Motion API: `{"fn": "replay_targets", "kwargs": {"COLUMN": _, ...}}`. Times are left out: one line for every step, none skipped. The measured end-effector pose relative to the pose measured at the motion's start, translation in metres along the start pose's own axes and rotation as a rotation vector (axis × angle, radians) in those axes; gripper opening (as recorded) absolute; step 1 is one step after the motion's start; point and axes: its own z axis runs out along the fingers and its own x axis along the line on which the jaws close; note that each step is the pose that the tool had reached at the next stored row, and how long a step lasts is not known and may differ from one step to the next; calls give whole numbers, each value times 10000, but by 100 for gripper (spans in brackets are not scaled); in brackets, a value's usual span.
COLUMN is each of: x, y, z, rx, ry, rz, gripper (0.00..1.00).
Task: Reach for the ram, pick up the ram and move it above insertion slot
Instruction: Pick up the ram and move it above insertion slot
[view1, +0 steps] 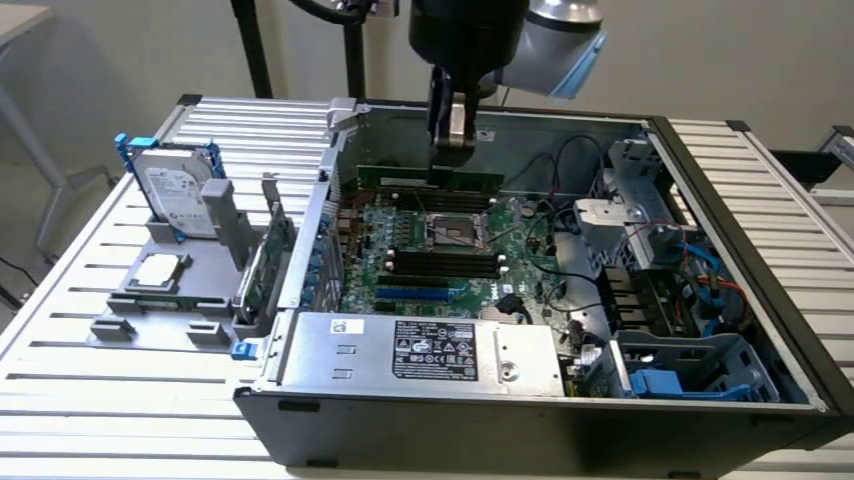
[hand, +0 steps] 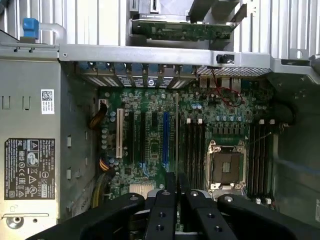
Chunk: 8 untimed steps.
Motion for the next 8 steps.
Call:
{"fn": "replay_targets", "kwargs": {"x": -20, "y": -23, "z": 9, "rx": 0, "ry": 4, "rz": 1, "gripper": 13}}
{"fn": "replay_targets", "kwargs": {"x": -40, "y": -46, "z": 18, "rx": 0, "ry": 8, "rz": 2, "gripper": 13}}
{"fn": "replay_targets", "kwargs": {"x": -58, "y": -70, "z": 27, "rx": 1, "ry": 11, "rz": 3, "gripper": 13}}
{"fn": "replay_targets", "kwargs": {"x": -77, "y": -94, "z": 36, "rx": 1, "ry": 14, "rz": 6, "gripper": 13}}
{"fn": "replay_targets", "kwargs": {"x": -93, "y": -116, "z": 44, "rx": 1, "ry": 16, "rz": 9, "gripper": 13}}
{"fn": "replay_targets", "kwargs": {"x": -108, "y": -135, "z": 52, "rx": 1, "ry": 19, "rz": 14, "gripper": 13}}
{"fn": "replay_targets", "kwargs": {"x": -122, "y": -151, "z": 60, "rx": 2, "ry": 18, "rz": 21, "gripper": 13}}
{"fn": "replay_targets", "kwargs": {"x": -134, "y": -166, "z": 68, "rx": 3, "ry": 18, "rz": 31, "gripper": 13}}
